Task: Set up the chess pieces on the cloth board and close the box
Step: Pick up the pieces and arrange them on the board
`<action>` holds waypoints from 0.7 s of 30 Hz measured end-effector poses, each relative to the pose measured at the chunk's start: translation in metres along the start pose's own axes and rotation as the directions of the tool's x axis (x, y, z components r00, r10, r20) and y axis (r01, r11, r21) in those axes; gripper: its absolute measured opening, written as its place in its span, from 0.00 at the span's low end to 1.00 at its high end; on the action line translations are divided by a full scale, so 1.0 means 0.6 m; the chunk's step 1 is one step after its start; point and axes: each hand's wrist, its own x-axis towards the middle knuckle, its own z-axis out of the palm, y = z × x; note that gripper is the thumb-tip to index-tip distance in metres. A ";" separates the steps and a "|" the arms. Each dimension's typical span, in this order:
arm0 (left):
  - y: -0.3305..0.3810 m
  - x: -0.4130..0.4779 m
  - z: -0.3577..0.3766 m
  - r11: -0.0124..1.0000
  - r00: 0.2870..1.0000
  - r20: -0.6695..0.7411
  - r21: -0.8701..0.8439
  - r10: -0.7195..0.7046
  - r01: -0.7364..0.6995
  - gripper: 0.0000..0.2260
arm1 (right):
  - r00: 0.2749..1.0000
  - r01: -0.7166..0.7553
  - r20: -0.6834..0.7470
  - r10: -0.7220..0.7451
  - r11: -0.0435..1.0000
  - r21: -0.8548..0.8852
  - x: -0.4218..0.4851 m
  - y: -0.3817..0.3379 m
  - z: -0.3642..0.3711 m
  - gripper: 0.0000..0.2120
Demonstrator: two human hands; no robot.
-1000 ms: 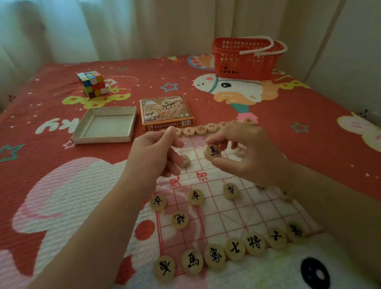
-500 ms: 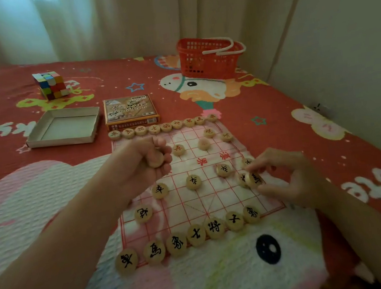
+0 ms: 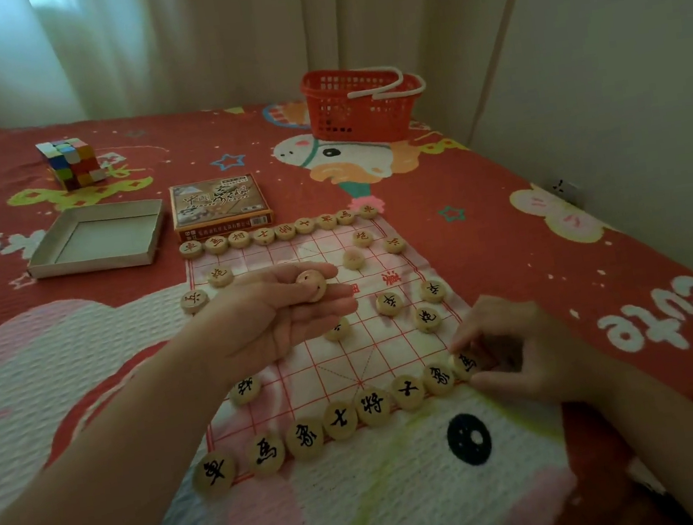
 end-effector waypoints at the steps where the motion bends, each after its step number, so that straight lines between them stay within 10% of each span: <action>1: -0.001 -0.003 0.002 0.999 1.000 0.004 0.037 0.004 -0.004 0.09 | 1.000 0.003 0.005 -0.003 1.000 -0.003 0.000 0.001 0.001 0.12; 21: -0.019 -0.010 0.013 0.956 0.998 0.046 0.289 0.032 -0.044 0.08 | 0.955 0.221 -0.220 -0.201 0.973 0.069 0.133 -0.070 0.070 0.15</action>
